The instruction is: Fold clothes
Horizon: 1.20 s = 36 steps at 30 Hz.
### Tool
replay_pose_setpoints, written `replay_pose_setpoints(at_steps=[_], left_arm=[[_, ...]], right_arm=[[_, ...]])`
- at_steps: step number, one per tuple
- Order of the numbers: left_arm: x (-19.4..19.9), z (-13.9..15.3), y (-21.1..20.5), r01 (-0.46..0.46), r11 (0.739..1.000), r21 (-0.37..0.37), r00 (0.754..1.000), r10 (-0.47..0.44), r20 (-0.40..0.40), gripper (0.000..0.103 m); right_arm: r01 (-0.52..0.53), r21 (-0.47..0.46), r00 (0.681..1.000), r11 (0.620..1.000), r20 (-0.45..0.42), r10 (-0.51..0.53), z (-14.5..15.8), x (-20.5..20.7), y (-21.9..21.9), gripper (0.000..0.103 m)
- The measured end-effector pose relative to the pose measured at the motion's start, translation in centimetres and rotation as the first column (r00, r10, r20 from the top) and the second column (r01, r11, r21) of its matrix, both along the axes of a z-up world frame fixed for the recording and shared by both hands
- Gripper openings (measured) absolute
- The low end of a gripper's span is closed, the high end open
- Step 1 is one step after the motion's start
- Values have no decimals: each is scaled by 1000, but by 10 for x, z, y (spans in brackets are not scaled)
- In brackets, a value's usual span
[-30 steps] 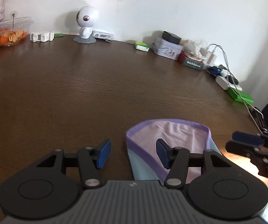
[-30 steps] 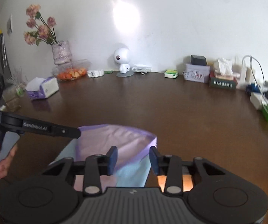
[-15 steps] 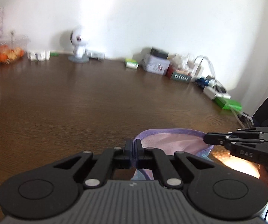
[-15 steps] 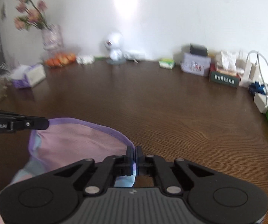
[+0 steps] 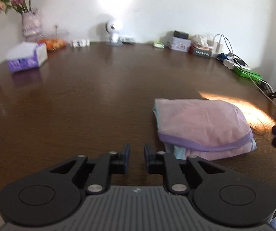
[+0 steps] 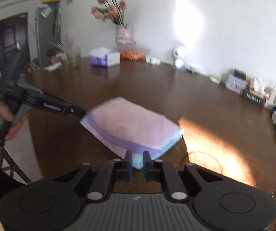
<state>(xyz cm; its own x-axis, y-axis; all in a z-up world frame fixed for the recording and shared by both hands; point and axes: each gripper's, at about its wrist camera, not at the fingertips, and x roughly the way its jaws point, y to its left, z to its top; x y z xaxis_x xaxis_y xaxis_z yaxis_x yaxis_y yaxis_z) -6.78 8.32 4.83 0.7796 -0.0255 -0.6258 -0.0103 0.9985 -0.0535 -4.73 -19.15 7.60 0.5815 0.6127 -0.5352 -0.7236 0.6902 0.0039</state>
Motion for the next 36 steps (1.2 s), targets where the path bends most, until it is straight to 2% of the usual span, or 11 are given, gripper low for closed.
replay_pose_setpoints(at_steps=[1,3,7,9,11,14,16,23,32,34,36], left_arm=[[-1,6,-1,10,1000,-12,1000,-10,24,42],[1,16,-8,66,996,-53,996,-62,71,47],[18,9,-29,219,967,-131,975,-212,59,58],[15,0,-30,251,958,-137,968,-249,34,61],[8,-6,-26,250,961,-116,968,-249,22,68],[1,-11,-14,233,966,-109,972,-233,9,71],[5,-13,-11,245,962,-124,968,-249,-22,64],[14,-16,-18,318,945,-71,946,-321,-41,64],[11,-17,-22,324,945,-38,945,-325,-30,62],[10,-17,-25,328,944,-12,944,-329,-28,43],[11,-16,-24,322,947,1,946,-322,-29,28]], right_arm=[[-14,30,1000,999,14,14,5,-3,-2,34],[7,77,1000,997,22,-9,8,2,-1,35],[70,31,997,997,-36,-69,-14,33,23,35],[36,-29,996,999,-77,-38,-30,39,31,35],[16,-84,998,996,-58,-20,-38,30,30,36],[36,-78,998,996,-45,-39,-36,14,20,43],[44,-51,997,998,-57,-47,-34,11,13,44],[53,-82,996,995,-65,-59,-43,16,23,39],[66,-54,996,996,-63,-69,-45,19,29,37],[73,-38,996,997,-55,-75,-46,17,29,35],[82,-24,995,996,-51,-83,-47,16,28,26]])
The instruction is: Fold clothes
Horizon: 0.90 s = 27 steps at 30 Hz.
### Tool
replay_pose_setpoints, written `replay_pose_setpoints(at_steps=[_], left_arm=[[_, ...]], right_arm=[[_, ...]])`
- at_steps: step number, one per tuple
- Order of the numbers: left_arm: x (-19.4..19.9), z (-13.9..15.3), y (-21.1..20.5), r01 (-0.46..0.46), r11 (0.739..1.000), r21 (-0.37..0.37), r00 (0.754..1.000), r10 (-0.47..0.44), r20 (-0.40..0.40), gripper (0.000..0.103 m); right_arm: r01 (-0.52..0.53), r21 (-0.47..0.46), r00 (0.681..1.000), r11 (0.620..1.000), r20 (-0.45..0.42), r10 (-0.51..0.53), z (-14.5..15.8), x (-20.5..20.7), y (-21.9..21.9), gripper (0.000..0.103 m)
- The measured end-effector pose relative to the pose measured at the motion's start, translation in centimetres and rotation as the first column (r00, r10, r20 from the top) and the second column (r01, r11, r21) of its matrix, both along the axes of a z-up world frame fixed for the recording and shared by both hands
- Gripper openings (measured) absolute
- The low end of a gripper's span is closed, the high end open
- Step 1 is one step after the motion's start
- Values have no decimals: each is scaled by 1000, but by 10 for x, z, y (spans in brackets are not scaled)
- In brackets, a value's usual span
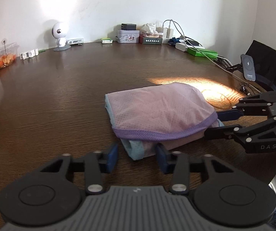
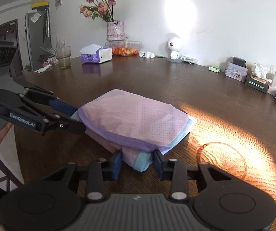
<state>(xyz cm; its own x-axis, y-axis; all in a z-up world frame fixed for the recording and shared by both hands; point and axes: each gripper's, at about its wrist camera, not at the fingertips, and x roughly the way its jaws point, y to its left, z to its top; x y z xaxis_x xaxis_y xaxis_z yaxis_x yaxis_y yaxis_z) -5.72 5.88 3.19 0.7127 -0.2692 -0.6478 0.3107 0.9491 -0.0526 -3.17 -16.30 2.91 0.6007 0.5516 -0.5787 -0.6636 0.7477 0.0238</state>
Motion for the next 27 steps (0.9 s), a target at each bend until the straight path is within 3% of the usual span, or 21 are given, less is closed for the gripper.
replay_pose_setpoints(at_steps=[1,7,19,27], left_arm=[[1,1,1,3,1000,-7,1000,-4,-7,19],[5,1,-1,11,999,-30,1000,-12,-19,7],[43,-1,-58,148,988,-33,989,-149,-21,6],[133,6,-62,165,986,22,985,-164,-46,6]], right_arm=[[4,0,1000,1000,1,-4,0,0,1,22],[21,-4,1000,1000,-19,-21,3,2,2,10],[188,-78,979,979,-69,-193,14,13,-39,8],[186,-154,973,970,-110,-204,27,98,-33,8]])
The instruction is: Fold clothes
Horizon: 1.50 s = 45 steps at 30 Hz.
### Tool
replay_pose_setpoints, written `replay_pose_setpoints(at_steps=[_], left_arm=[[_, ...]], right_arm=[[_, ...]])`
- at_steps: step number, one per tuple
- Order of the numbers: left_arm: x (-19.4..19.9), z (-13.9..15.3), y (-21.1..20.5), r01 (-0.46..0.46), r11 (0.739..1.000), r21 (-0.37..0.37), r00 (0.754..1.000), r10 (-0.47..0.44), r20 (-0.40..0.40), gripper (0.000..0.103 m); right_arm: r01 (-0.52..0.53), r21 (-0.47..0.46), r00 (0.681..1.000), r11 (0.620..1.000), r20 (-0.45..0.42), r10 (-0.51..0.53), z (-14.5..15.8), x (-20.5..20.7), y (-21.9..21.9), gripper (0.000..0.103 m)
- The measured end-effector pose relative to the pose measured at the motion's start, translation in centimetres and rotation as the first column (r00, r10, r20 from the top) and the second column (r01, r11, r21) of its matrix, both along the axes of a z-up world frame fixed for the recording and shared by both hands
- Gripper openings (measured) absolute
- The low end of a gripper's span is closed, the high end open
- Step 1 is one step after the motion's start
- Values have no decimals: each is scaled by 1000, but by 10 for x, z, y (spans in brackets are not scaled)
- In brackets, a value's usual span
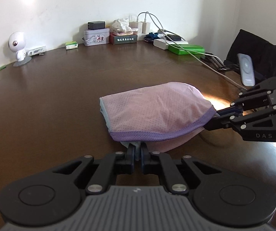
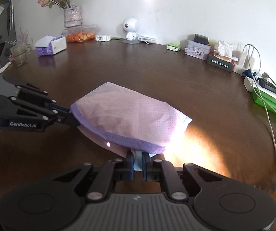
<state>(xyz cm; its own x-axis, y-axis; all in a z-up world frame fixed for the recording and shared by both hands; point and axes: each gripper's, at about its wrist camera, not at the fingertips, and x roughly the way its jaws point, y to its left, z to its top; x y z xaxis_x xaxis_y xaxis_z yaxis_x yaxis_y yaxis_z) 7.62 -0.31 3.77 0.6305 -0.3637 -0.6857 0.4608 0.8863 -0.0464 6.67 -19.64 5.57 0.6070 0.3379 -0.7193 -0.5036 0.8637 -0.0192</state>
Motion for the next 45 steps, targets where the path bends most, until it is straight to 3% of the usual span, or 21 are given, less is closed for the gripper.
replay_pose_setpoints(at_steps=[7,15,20,25,29,33,34,36,38,40,42,45], left_arm=[[127,0,-10,-5,996,94,1000,2,30,6],[281,-9,-6,-73,993,90,997,71,26,6],[321,-17,2,-87,993,73,996,86,29,6],[335,-23,9,-107,992,67,993,104,52,7],[326,-18,27,-183,983,34,982,181,42,16],[274,-1,53,-123,985,-120,992,120,-30,37],[258,4,57,-112,983,-147,993,107,-41,38],[220,14,62,-96,982,-161,995,91,-37,40],[173,24,64,-98,981,-166,995,97,-16,56],[122,30,61,-122,980,-157,992,123,-3,86],[75,31,55,-135,982,-131,990,138,9,92],[16,28,46,-192,978,-86,979,197,54,100]], right_arm=[[15,11,999,1000,-30,-15,1,142,-2,8],[69,-16,998,998,17,-68,-8,280,15,8],[95,46,995,994,2,-95,-13,335,8,8],[85,70,996,994,0,-85,-17,356,3,10],[139,12,989,990,38,-140,-10,346,-6,32],[206,-28,972,978,122,-201,18,304,-27,31],[215,-22,968,976,134,-210,26,288,-30,31],[234,-7,962,972,144,-231,42,254,-36,31],[230,21,963,973,141,-230,56,210,-39,33],[202,51,966,978,156,-208,64,160,-38,43],[187,78,964,979,178,-198,68,111,-35,68],[210,105,947,972,224,-229,58,47,-22,91]])
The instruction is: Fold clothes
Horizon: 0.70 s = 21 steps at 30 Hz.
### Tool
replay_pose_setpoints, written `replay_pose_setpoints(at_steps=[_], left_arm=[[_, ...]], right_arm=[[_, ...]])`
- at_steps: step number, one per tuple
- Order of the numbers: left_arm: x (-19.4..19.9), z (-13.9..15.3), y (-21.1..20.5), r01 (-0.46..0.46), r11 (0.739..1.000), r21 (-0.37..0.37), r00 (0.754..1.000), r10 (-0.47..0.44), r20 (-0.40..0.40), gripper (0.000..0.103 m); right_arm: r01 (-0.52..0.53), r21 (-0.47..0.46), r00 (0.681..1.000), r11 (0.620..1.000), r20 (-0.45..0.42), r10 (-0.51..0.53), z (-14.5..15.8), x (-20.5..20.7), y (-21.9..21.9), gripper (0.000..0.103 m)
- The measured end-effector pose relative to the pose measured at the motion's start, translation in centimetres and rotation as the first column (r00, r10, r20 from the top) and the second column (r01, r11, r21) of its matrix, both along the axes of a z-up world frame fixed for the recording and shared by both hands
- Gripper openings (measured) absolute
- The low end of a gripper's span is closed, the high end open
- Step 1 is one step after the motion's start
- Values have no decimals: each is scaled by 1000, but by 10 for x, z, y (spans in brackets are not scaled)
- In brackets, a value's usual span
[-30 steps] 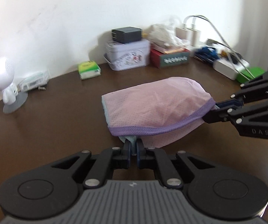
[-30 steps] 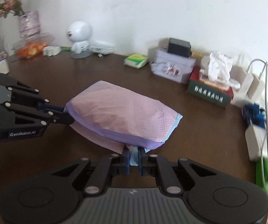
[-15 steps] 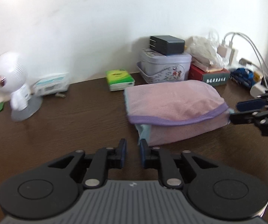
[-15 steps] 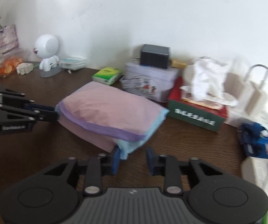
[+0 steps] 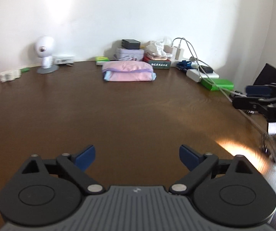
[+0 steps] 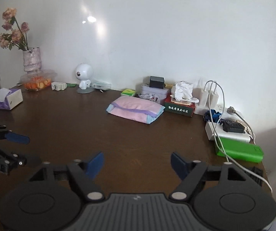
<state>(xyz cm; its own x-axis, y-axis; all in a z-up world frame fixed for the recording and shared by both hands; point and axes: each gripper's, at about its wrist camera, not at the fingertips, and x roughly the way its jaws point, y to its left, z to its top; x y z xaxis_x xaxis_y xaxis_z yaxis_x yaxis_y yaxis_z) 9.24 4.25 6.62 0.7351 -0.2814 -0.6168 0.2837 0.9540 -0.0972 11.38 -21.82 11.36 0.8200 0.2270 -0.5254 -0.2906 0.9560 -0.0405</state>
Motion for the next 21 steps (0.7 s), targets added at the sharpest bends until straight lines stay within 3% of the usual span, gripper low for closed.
replay_pose_setpoints(at_steps=[5,7,12,14,21], left_arm=[[-56,-8,-9,-106,994,3,994,106,3,103],[-67,-17,-13,-144,988,47,989,145,-23,103],[-76,-37,-15,-251,962,104,965,257,-49,103],[-82,-38,-20,-257,955,146,965,261,-6,103],[-94,-41,-26,-298,941,158,954,296,40,103]], right_arm=[[71,44,989,996,-132,-65,-35,-55,16,92],[120,71,981,990,-161,-107,-46,-71,17,101],[244,106,957,964,-186,-222,-74,-87,20,103],[253,92,956,963,-176,-235,-81,-89,23,103],[253,13,957,967,-151,-249,-92,-101,40,103]])
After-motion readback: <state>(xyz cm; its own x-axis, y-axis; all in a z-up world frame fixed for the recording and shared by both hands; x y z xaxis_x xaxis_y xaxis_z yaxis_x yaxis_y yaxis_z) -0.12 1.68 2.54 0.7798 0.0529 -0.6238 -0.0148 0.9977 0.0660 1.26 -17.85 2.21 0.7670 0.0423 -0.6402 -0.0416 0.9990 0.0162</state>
